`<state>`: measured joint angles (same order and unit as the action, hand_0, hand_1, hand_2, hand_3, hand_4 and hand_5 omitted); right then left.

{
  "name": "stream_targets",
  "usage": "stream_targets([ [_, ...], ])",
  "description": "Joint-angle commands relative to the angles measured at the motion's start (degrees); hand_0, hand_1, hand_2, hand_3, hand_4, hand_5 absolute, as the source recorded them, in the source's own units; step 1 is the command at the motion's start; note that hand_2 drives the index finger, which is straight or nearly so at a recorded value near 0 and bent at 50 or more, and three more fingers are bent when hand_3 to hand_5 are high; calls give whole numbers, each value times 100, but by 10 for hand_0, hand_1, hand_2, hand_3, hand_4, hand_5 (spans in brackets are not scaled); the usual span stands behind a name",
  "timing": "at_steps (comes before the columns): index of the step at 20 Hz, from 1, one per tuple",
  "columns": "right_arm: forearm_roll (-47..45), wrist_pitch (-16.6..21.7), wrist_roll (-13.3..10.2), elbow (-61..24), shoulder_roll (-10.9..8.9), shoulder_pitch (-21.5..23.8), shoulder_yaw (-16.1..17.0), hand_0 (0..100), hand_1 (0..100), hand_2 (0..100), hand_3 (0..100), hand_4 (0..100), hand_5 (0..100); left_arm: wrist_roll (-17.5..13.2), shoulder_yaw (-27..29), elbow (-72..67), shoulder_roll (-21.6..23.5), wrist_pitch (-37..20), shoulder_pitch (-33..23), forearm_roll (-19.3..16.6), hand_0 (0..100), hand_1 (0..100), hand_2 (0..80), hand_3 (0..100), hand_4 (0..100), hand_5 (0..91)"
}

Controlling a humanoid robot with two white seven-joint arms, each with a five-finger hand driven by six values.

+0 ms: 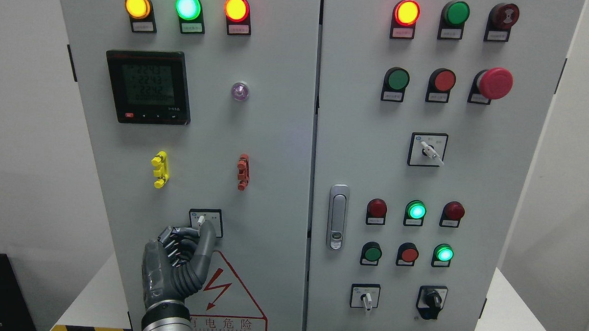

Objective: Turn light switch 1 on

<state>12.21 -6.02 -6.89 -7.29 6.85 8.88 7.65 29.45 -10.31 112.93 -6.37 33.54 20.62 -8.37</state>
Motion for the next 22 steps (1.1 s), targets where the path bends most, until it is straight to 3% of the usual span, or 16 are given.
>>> stream_targets([
  [1, 0, 5, 4, 0, 0, 0, 0, 54, 0, 0, 0, 0, 0, 8, 2, 1, 5, -6, -6, 2, 570, 519, 602, 855, 859, 772],
  [22, 1, 5, -5, 0, 0, 0, 0, 55, 0, 0, 0, 0, 0, -10, -6, 1, 5, -6, -6, 10, 658, 519, 601, 859, 860, 767],
])
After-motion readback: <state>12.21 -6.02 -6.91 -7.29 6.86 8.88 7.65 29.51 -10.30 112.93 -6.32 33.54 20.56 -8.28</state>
